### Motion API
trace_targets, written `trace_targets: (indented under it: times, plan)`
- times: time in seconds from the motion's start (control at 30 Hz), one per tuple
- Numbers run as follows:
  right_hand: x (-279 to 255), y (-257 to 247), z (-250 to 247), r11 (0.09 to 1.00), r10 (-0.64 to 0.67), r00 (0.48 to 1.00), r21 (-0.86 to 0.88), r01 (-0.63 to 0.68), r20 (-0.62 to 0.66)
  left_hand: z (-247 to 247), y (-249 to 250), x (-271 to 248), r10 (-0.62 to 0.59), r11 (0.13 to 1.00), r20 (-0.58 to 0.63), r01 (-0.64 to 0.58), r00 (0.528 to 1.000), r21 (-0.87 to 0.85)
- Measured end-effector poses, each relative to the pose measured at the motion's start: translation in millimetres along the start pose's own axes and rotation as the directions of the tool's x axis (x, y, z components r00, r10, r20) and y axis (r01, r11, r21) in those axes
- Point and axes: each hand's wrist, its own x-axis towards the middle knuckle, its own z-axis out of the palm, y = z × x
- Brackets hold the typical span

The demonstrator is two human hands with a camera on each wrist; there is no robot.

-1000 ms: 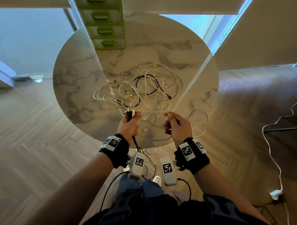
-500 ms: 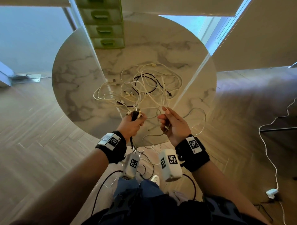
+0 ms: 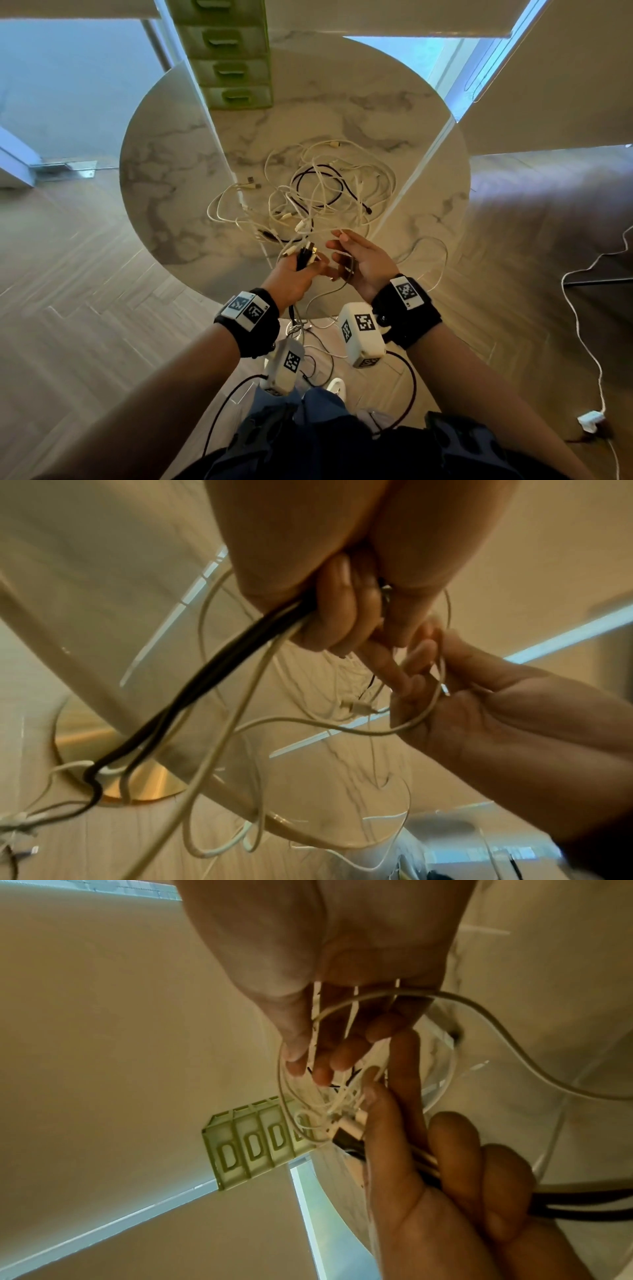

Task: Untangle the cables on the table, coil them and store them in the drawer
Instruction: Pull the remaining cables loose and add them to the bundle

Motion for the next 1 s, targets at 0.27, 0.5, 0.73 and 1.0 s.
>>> trace_targets:
  times: [0.27, 0.5, 0.73, 1.0]
  plan:
    - [-34.1, -2.6, -51.8, 0.918, 0.045, 0.999, -0.396, -0.032, 0.023, -18.2, -0.8, 16.7, -0.061, 0.989, -0.181, 0.035, 0.982, -0.147]
    - [-79.2, 14.7, -122.7, 0.832, 0.079, 0.994, -0.544, -0.104, -0.07, -26.6, -9.1, 0.0, 0.054, 0.998, -0.129, -0.048, 0.99, 0.049]
    - [-65.2, 59.2, -152.5, 0.383, 0.075, 0.985, -0.908, -0.173, -0.156, -21.1, -25.5, -35.5, 0.116, 0.888, -0.19, -0.015, 0.975, 0.461]
    - [-50.2, 85.0, -141.8, -0.081, 0.228, 0.974, -0.996, 0.021, 0.002, -12.3, -12.7, -69.4, -0.079, 0.94, -0.037, 0.087, 0.996, 0.33]
